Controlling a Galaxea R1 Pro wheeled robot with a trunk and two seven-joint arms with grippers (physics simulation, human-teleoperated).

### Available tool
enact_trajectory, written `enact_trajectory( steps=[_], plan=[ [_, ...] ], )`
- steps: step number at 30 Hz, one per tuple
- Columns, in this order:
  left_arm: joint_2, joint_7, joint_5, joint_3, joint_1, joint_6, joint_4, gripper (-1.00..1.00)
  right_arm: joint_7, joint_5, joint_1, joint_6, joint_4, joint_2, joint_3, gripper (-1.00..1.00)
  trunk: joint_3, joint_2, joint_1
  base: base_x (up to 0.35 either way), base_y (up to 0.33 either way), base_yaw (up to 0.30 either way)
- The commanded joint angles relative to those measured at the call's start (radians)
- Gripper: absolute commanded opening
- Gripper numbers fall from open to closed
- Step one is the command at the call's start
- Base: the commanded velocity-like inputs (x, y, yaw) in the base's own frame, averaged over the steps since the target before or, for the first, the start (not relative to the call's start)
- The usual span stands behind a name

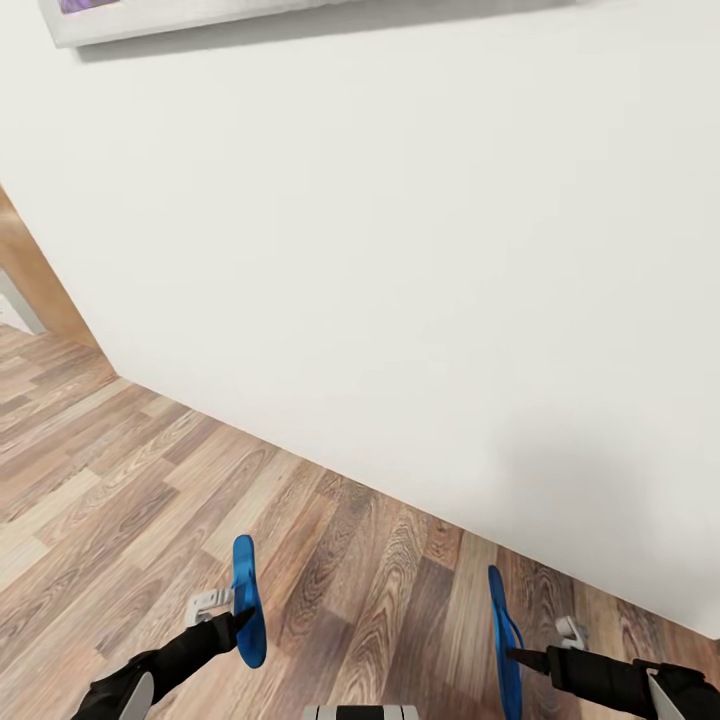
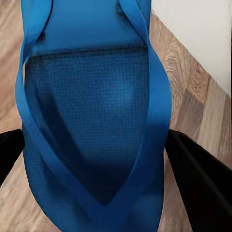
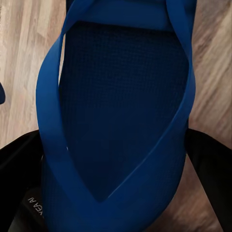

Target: In the bedroom, move the book from the bed onto either nightstand, and place the two sandals side by side next to the bed.

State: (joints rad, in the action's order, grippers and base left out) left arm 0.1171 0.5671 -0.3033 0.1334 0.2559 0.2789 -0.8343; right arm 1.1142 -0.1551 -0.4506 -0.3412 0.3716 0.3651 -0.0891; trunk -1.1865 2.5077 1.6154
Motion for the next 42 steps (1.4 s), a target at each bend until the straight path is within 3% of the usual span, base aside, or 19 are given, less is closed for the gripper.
enact_trajectory(
  steps=[1,36,39,42],
  plan=[
    [0.0,0.004,-0.008,0.002,0.0,0.009,0.0,-1.0,0.004,-0.004,0.0,-0.01,0.0,0.0,-0.001,-1.0,0.003,0.0,-0.001,0.0,0.0,0.0],
    [-0.001,0.004,-0.01,0.002,0.0,0.009,0.002,-1.0,-0.006,-0.003,0.0,-0.009,-0.004,-0.008,-0.001,-1.0,0.137,-0.022,-0.023,0.0,0.0,0.0],
    [-0.002,0.004,-0.009,0.001,0.0,0.001,0.055,-1.0,-0.007,-0.003,0.0,-0.009,-0.037,-0.009,-0.001,-1.0,0.146,-0.043,-0.035,0.0,0.0,0.0],
    [-0.007,0.004,-0.007,0.001,0.0,-0.063,0.139,-1.0,-0.01,-0.003,0.0,0.0,-0.11,-0.009,0.0,-1.0,0.156,-0.064,-0.046,0.0,0.0,0.0]
  ],
)
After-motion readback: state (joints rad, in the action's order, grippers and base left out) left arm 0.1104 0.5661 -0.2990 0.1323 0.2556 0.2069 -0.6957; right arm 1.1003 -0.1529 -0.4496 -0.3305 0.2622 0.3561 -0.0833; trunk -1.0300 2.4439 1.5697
